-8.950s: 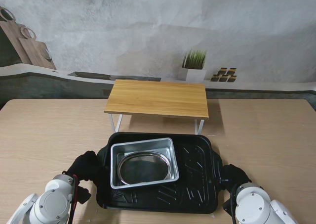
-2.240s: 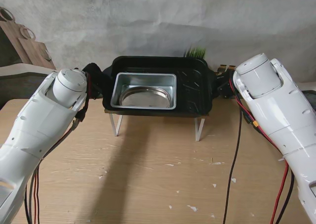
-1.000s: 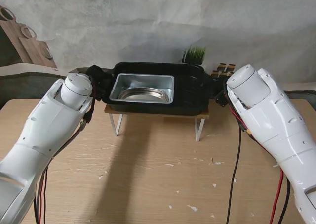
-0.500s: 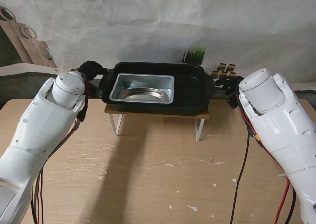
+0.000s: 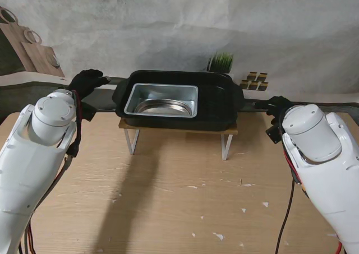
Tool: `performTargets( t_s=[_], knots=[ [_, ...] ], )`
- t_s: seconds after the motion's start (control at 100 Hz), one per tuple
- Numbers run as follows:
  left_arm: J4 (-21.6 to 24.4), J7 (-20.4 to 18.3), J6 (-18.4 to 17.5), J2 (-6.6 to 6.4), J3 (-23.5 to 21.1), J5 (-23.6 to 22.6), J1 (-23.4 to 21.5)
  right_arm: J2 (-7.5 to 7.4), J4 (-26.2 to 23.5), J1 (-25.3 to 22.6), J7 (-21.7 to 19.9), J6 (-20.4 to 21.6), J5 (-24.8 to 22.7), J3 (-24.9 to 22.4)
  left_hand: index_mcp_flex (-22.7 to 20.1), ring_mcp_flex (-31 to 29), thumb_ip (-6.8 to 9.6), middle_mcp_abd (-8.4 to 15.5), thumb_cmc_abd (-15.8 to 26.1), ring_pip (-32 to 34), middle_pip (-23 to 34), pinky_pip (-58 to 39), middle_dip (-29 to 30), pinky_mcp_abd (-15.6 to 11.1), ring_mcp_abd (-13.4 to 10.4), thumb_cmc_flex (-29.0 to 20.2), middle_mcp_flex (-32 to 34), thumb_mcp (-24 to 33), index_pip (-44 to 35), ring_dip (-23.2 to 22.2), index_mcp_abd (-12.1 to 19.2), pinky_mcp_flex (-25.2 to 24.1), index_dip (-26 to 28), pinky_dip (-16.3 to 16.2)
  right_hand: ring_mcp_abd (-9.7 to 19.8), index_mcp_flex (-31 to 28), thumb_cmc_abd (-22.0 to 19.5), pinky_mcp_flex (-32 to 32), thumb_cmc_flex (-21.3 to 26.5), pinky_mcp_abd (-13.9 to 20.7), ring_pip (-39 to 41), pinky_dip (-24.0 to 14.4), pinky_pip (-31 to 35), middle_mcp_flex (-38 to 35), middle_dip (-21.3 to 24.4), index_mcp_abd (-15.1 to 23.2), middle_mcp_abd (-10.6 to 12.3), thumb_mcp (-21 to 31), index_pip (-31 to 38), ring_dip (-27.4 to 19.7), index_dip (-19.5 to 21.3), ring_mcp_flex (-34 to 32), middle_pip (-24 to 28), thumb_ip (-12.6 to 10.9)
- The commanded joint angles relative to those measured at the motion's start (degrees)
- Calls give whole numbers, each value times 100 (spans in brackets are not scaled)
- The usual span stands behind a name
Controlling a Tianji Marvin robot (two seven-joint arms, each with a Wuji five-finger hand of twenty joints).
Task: Stack the baking trays onto the shelf
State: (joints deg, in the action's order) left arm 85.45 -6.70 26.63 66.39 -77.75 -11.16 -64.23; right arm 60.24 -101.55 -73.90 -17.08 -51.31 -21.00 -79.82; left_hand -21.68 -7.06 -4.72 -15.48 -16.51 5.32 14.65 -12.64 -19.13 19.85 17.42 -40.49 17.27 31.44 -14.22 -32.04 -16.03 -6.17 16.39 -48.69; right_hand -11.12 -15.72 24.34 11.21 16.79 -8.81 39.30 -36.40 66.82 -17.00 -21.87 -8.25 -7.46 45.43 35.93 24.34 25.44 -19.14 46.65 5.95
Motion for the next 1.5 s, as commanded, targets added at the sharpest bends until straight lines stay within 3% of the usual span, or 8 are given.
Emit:
performTargets(
  t_s=[0.0,0.22,0.44,0.61,0.84,1.04,1.26,1.49],
  knots=[
    [260,-81,-22,-73,-92,34,-287,85,-266,-311,0,75,22,-5,-155,205,108,175,203,-81,-111,184,53,-200,-156,65,-122,-96,129,81,165,-113,-70,45,158,116,-168,-80,9,-69,-62,59,-94,125,48,234,179,-38,-54,-67,-80,212,-95,-301],
    [1449,-293,-349,-212,-625,-153,-1434,208,-1350,-1343,407,512,-191,-228,-131,400,123,278,208,-114,-185,391,69,-223,-290,62,-278,-104,249,188,371,-58,-91,392,169,148,-233,-137,59,-96,-163,103,-279,166,69,257,189,-21,-77,-116,-127,266,-157,-316],
    [2521,-471,-1071,-295,-1191,-157,-2773,352,-2263,-2426,948,1264,-402,-311,-65,530,138,376,140,-125,-179,518,62,-208,-374,67,-413,-27,246,235,453,-23,-85,737,225,41,-376,-227,199,-139,-405,179,-607,136,146,748,363,-30,-183,-234,-199,345,-353,-366],
    [3190,-445,-1704,-291,-1507,23,-3777,489,-2639,-3155,1586,1958,-441,-172,-55,561,132,372,65,-127,-184,536,70,-191,-386,121,-417,126,240,254,442,-15,-99,937,227,-2,-414,-247,289,-173,-456,195,-709,111,159,806,375,24,-236,-255,-197,344,-402,-403],
    [3791,-3,-2711,-216,-1555,101,-5045,597,-2786,-3851,2279,2917,-363,207,-109,562,136,305,-35,-124,-174,562,75,-131,-344,108,-356,225,217,256,410,-21,-109,1050,220,-17,-397,-271,314,-209,-488,194,-787,123,163,800,368,72,-279,-263,-173,338,-435,-411],
    [4003,271,-3568,-218,-1309,-271,-5828,616,-2686,-4149,2635,3723,-389,608,-10,630,89,347,53,-156,-229,635,109,-126,-398,339,-412,153,282,285,508,-16,-162,1199,272,88,-424,-408,323,-220,-631,265,-1127,265,170,851,413,104,-338,-313,-138,506,-472,-399],
    [3784,601,-4286,-223,-761,-496,-6027,605,-2372,-4171,2867,4386,-513,1052,191,595,104,540,451,-297,-368,938,251,-235,-550,422,-636,-430,355,798,735,99,-271,2063,520,347,-460,-618,388,-132,-1153,449,-2059,556,247,896,571,190,-406,-598,-101,828,-608,-432],
    [3418,688,-4287,-230,-219,-356,-5887,612,-1625,-3886,3231,4902,-928,1462,459,589,114,800,767,-419,-657,1155,568,-440,-747,424,-787,-798,380,1390,951,176,-399,2827,1122,776,-454,-945,462,532,-2043,956,-3663,653,617,932,914,563,-505,-1064,-328,1193,-1502,-504]
  ],
)
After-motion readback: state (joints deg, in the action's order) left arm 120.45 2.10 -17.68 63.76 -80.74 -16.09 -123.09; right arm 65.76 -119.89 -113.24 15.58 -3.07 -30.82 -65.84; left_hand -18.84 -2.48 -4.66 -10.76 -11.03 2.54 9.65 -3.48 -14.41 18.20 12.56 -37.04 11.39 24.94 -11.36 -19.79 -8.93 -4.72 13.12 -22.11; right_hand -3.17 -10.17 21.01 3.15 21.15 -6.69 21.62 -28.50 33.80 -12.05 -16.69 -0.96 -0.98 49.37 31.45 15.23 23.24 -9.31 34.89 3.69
